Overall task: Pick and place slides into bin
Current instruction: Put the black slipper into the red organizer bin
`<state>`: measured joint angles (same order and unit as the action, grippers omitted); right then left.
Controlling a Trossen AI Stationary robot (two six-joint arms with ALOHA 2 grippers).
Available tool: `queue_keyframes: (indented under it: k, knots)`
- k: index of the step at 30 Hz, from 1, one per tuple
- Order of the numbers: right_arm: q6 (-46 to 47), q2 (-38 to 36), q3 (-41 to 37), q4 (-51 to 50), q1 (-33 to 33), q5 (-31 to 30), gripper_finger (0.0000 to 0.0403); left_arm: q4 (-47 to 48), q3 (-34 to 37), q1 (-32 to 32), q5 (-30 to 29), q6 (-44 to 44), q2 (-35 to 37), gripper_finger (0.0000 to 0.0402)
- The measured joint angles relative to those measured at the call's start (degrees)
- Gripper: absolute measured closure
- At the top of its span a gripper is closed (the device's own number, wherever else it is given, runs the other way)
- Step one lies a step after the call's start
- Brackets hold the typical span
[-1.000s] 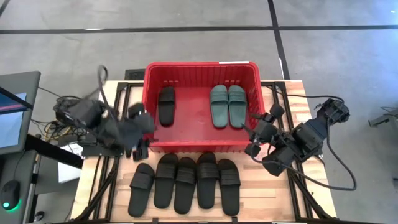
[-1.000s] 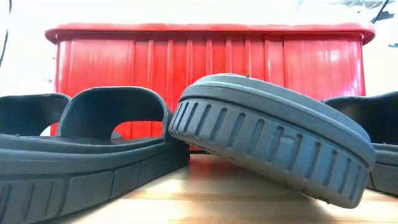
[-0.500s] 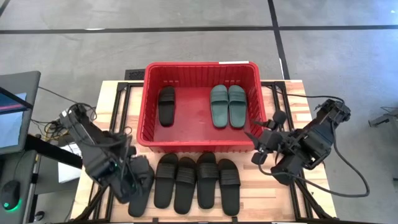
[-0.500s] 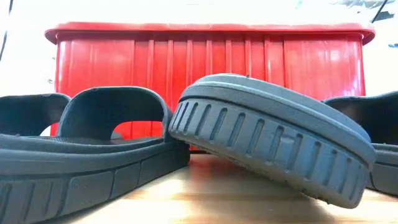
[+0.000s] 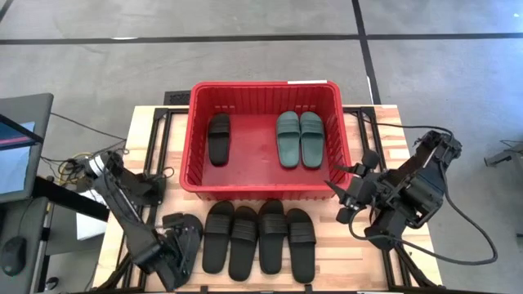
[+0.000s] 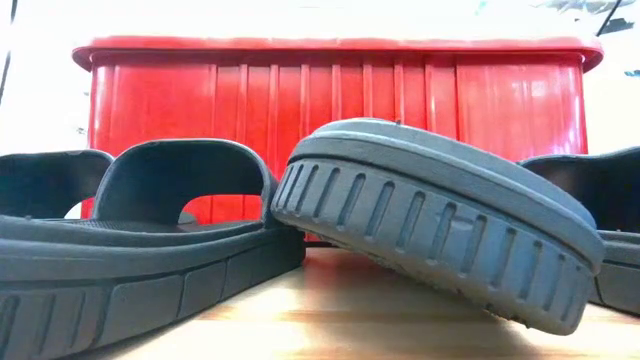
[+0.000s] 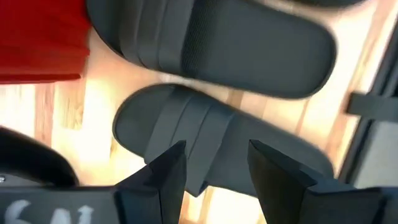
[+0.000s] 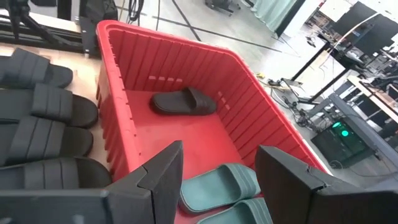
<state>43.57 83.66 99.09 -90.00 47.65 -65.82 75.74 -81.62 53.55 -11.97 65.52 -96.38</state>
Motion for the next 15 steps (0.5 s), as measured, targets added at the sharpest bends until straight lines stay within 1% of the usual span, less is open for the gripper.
queue_keyframes:
  k: [9,15]
  knots:
    - [1.46,0.0,0.01,0.0,0.01,0.02,0.0217,0.46,-0.02,6.0,-0.23,-0.35,-8.33,0.0244]
    - [1.46,0.0,0.02,0.0,0.01,0.02,0.0217,3.39,-0.02,7.64,-0.39,1.34,-12.02,0.0244]
